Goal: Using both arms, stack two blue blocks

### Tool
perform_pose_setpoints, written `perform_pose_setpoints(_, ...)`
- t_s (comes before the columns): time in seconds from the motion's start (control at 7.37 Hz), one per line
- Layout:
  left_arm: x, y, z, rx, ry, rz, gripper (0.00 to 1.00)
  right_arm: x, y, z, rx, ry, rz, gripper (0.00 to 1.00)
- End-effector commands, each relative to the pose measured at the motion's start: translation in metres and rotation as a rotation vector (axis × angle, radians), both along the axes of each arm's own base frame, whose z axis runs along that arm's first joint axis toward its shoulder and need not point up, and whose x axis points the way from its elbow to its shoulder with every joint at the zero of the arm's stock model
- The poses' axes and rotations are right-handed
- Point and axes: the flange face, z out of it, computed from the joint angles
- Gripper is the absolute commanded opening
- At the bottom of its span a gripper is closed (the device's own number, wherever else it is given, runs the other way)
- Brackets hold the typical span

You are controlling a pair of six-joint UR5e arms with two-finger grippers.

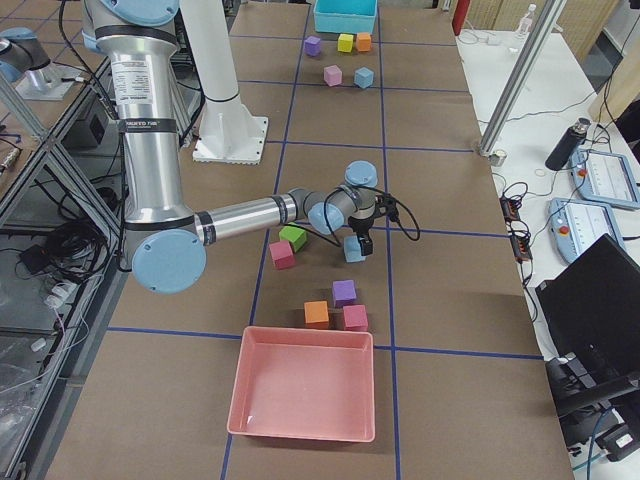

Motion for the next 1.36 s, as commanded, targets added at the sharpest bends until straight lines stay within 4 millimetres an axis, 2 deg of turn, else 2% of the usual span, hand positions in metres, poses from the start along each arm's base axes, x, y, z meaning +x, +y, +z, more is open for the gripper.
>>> perform_pose_setpoints(0.0, 0.0, 0.0, 0.0, 0.0, 0.0, 0.0, 0.99, -0.008, 0.004, 0.008, -0.016, 0.013, -0.017, 0.17)
perform_pose_setpoints(0.14, 0.0, 0.0, 0.0, 0.0, 0.0, 0.0, 0.99, -0.006, 0.004, 0.007, -0.019, 0.01, -0.017, 0.0)
perform_pose_setpoints(0.27, 0.0, 0.002, 0.002, -0.005, 0.0, 0.0, 0.99, -0.002, 0.004, -0.008, -0.002, -0.014, -0.017, 0.0)
perform_pose_setpoints(0.41, 0.0, 0.003, 0.003, -0.006, 0.0, 0.0, 0.99, 0.001, 0.003, -0.036, 0.014, -0.046, -0.02, 0.0)
perform_pose_setpoints(0.54, 0.0, 0.003, 0.003, -0.006, 0.0, 0.0, 0.99, -0.002, 0.002, -0.076, 0.014, -0.059, -0.018, 0.0)
perform_pose_setpoints(0.68, 0.0, 0.004, 0.004, -0.006, 0.0, 0.0, 0.99, -0.022, -0.014, -0.127, -0.031, -0.079, 0.03, 0.0)
perform_pose_setpoints(0.81, 0.0, 0.004, 0.004, -0.006, 0.0, 0.0, 0.98, -0.074, -0.009, -0.179, -0.098, -0.107, 0.067, 0.0)
perform_pose_setpoints(0.95, 0.0, 0.004, 0.004, -0.008, 0.0, 0.0, 0.99, -0.121, 0.004, -0.219, -0.134, -0.115, 0.117, 0.0)
perform_pose_setpoints(1.22, 0.0, 0.005, 0.005, -0.01, 0.002, 0.0, 0.99, -0.19, 0.026, -0.299, -0.179, -0.046, 0.17, 0.0)
